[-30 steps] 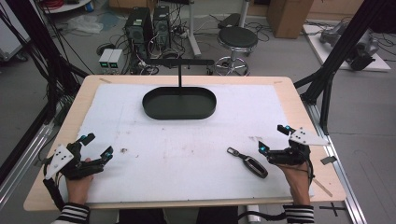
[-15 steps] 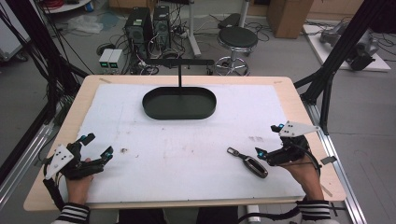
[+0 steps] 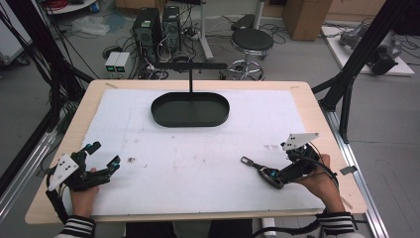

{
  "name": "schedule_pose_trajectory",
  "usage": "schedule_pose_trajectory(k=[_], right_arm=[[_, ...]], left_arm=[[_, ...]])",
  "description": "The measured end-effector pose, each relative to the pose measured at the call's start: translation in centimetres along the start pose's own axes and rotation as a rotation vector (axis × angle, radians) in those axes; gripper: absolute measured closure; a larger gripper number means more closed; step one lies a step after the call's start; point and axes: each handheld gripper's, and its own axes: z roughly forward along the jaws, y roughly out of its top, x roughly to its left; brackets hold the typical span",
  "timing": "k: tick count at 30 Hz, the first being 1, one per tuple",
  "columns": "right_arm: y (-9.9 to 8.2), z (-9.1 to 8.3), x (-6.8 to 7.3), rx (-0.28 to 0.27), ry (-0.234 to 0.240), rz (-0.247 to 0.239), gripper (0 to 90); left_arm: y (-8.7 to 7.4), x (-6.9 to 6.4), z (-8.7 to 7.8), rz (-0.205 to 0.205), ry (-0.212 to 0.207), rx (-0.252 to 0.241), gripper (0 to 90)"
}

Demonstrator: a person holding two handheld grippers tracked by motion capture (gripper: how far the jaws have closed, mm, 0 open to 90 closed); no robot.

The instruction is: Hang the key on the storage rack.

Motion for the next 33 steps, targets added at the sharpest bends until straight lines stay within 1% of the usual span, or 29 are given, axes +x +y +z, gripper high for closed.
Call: schedule_pose_trajectory(k=[2,3,5,7,8,9,10,11,13,17,18,19,20,22,23,24,26,28,29,33], right_arm=[[0.0,0.3,0.2,0.024,0.003,-0.009,0.9],[0.0,0.3,0.2,0.024,0.003,-0.009,0.9],[0.0,0.8,0.5,0.058,0.0,0.006,0.9],[-0.1,0.9,0.6,0.066,-0.006,0.004,0.9],[-0.3,1.3,0.8,0.093,-0.013,0.002,0.9],[-0.3,1.3,0.8,0.093,-0.013,0.002,0.9],[-0.4,1.5,0.9,0.107,-0.012,0.002,0.9],[-0.5,1.8,1.3,0.138,-0.012,0.003,0.9],[-0.6,2.1,1.5,0.167,-0.016,-0.004,0.9],[-0.6,2.5,1.6,0.187,-0.011,0.002,1.0],[-0.6,2.6,1.7,0.194,-0.005,0.003,2.8],[-0.6,2.6,1.7,0.194,-0.005,0.003,2.8],[-0.4,2.7,1.7,0.214,0.004,0.003,4.8],[-0.4,2.7,1.7,0.217,0.005,0.0,4.8],[-0.4,2.9,1.7,0.22,0.013,0.002,4.8],[-0.4,3.0,1.8,0.228,0.02,0.016,4.8],[-0.4,3.2,1.9,0.24,0.03,0.008,4.8],[-0.4,3.4,2.0,0.259,0.043,0.013,4.9],[-0.4,3.4,2.0,0.259,0.043,0.013,4.9],[-0.3,3.8,1.8,0.304,0.048,0.035,6.7]], left_arm=[[0.0,0.0,0.0,0.0,0.0,0.0,12.8],[0.0,0.0,0.0,0.0,0.0,0.0,12.8],[0.0,0.0,0.0,0.002,0.0,0.001,12.8],[0.0,0.0,0.0,0.004,0.001,0.001,12.8],[0.0,0.0,0.0,0.004,0.001,0.001,12.8],[0.0,0.0,0.0,0.002,0.001,0.001,12.8],[0.0,0.0,0.0,-0.001,0.001,0.002,12.8],[0.0,0.0,0.0,-0.003,0.001,0.003,12.8],[0.0,0.0,0.0,0.001,0.002,0.003,12.8],[0.0,0.0,0.0,-0.001,0.001,0.003,12.8],[0.0,0.0,0.0,0.001,0.002,0.003,12.7],[0.0,0.0,0.0,0.001,0.002,0.003,12.7],[0.0,0.0,0.0,0.002,0.002,0.004,12.8],[0.0,0.0,0.0,0.001,0.002,0.003,12.8],[0.0,0.0,0.0,0.001,0.001,0.004,12.7],[0.0,0.0,0.0,0.001,0.001,0.004,12.8],[0.0,0.0,0.0,-0.001,0.001,0.002,12.7],[0.0,0.0,0.0,-0.002,0.001,0.002,12.8],[0.0,0.0,0.0,-0.002,0.001,0.002,12.8],[0.0,0.0,0.0,-0.001,0.001,0.002,12.8]])
